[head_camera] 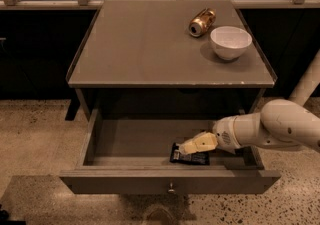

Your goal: Place rxbar blueberry into top drawer

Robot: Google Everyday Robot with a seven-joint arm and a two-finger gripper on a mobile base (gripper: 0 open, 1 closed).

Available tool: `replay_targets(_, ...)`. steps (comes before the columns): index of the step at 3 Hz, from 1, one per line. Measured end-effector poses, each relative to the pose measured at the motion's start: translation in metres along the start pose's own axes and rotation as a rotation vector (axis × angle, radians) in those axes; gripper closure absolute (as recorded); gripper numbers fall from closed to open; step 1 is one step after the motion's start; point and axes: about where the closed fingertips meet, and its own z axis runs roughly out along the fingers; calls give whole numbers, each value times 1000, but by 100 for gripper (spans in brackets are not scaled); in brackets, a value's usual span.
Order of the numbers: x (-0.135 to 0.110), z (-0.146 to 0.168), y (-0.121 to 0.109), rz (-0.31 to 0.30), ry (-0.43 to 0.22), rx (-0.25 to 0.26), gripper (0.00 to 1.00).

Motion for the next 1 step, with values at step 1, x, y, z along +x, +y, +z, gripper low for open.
replay_targets(1, 0, 0, 0, 0, 0, 0, 0)
